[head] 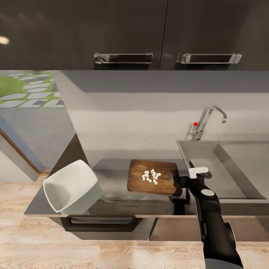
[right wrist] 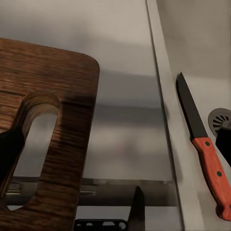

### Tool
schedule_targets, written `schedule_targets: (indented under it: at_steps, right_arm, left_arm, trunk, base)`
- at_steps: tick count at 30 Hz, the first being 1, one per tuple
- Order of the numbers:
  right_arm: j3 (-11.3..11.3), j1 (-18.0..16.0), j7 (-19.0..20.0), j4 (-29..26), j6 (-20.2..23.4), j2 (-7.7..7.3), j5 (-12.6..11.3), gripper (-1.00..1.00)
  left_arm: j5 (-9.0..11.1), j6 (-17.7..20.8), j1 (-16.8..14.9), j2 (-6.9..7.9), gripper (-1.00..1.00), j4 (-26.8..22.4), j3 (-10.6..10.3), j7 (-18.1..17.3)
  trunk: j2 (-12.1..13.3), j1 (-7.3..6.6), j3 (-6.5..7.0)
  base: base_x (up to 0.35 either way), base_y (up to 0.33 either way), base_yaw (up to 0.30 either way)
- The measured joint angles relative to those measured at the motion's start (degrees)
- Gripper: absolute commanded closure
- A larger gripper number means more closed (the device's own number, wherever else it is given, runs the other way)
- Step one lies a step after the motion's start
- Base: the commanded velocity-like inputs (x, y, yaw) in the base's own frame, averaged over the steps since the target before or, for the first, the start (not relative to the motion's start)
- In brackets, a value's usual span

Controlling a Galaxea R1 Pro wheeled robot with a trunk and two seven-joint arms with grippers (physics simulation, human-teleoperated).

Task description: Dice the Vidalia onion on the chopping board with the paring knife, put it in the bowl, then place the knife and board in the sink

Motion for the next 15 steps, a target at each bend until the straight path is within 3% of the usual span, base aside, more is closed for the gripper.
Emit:
schedule_targets:
  at_steps: [15]
  right_arm:
    - [0.0, 0.0, 0.0, 0.0, 0.0, 0.0, 0.01, -1.0]
  left_arm:
    - [0.0, 0.0, 0.0, 0.0, -1.0, 0.0, 0.0, -0.04]
  trunk:
    - [0.0, 0.0, -1.42]
  base:
    - [0.0, 0.0, 0.0]
